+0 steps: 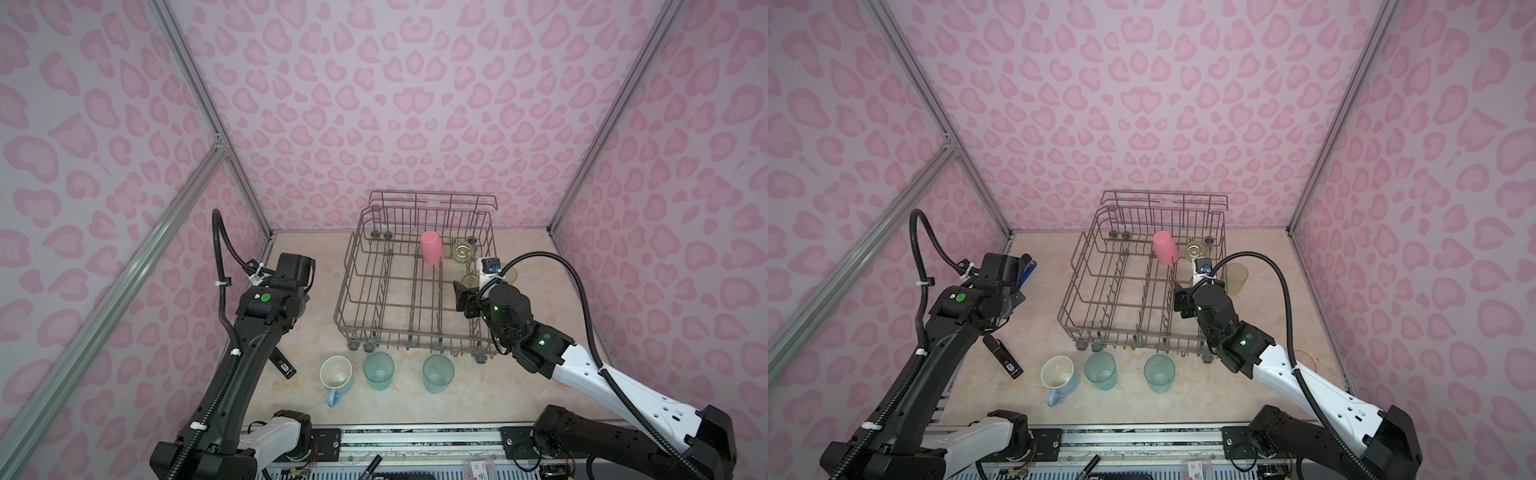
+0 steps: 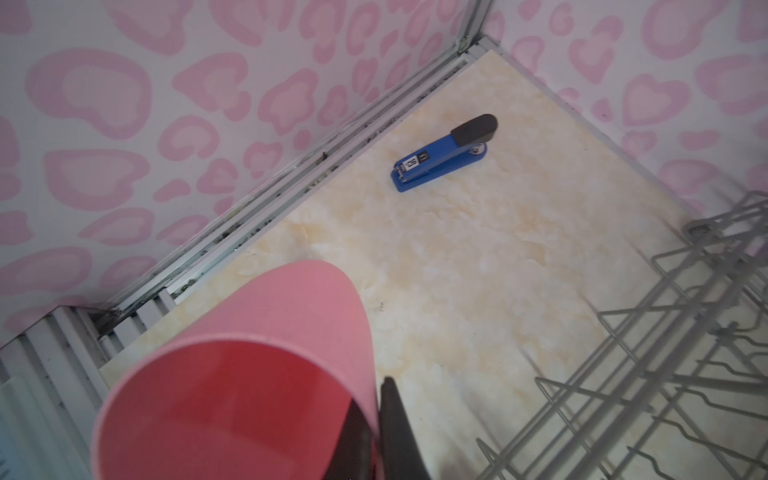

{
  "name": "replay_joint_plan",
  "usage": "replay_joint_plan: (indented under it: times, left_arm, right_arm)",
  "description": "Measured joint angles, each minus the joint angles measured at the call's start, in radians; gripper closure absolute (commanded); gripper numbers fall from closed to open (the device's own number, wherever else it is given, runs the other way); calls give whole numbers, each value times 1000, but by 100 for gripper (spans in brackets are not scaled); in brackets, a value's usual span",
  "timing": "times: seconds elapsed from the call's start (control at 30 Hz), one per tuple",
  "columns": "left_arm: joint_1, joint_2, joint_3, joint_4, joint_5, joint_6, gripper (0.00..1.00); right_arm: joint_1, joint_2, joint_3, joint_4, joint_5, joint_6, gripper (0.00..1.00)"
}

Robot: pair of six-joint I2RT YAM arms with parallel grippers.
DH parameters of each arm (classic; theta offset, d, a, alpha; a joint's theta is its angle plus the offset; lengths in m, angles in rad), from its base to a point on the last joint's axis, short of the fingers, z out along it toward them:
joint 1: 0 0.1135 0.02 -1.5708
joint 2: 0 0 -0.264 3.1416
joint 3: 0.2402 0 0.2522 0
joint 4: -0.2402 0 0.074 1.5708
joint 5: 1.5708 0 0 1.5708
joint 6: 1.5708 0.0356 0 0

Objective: Load the cups into the dish rack
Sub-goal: 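Lift pink cup over the rack with left gripper while right gripper reaches toward it, then close right gripper on the base of the pink cup held by left gripper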

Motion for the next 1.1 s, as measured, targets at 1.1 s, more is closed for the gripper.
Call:
replay_joint_plan:
  times: [1.1]
  left_arm:
    - [-294, -70, -163, 860, 706, 217, 97]
  right_arm:
    - [-68, 297, 354, 18, -514, 747, 10]
